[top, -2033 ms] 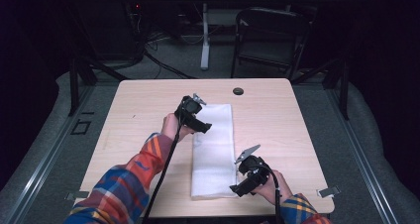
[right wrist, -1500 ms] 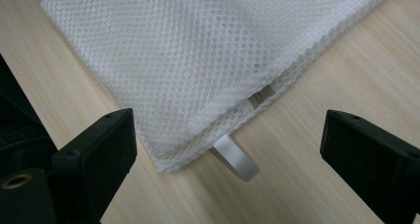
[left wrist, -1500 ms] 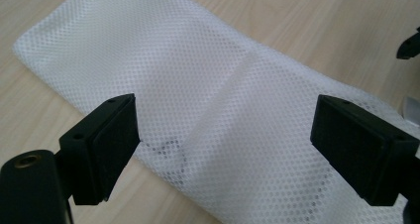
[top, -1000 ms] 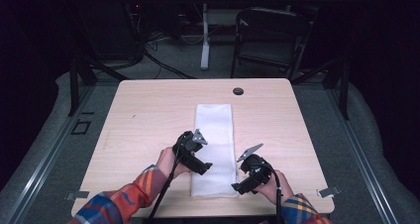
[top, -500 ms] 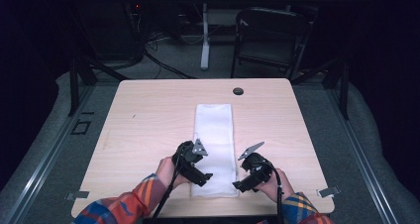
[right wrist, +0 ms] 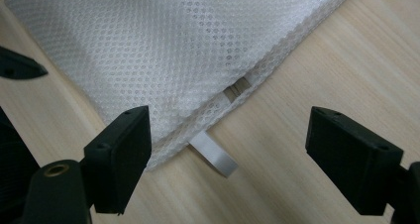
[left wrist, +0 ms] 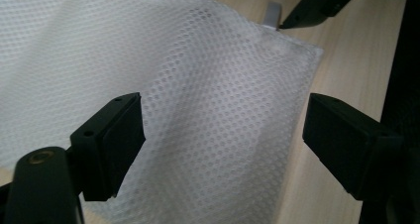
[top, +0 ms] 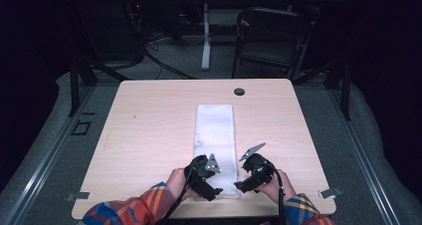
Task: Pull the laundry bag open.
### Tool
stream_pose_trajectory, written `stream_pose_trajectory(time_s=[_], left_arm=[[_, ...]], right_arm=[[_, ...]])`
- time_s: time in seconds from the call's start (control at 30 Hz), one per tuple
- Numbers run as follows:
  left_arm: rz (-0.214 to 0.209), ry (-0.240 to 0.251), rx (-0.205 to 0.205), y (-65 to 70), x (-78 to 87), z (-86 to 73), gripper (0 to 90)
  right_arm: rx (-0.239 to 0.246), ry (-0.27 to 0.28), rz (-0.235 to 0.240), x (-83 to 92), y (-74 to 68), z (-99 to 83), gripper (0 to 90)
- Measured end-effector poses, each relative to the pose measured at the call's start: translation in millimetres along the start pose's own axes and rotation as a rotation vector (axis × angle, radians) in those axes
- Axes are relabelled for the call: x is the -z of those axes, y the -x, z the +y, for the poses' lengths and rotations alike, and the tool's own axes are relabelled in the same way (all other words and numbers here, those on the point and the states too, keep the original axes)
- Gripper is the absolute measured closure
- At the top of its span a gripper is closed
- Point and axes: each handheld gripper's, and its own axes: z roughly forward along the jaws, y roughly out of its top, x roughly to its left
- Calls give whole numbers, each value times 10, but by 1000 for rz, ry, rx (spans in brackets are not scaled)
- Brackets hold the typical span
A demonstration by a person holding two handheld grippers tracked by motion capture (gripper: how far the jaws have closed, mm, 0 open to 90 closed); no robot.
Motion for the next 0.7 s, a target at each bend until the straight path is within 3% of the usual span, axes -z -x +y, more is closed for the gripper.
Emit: stream_pose_trajectory(time_s=[0.27,0.57,0.7], left_arm=[[-13,-62,-73,114,-158,5,315],[-19,-82,-80,87,-226,-29,578],[-24,-63,-53,7,-218,-50,698]], right_arm=[[6,-9,-6,4,3,3,205],[5,-2,-9,-4,-4,1,223],[3,0,-3,-7,-9,2,248]])
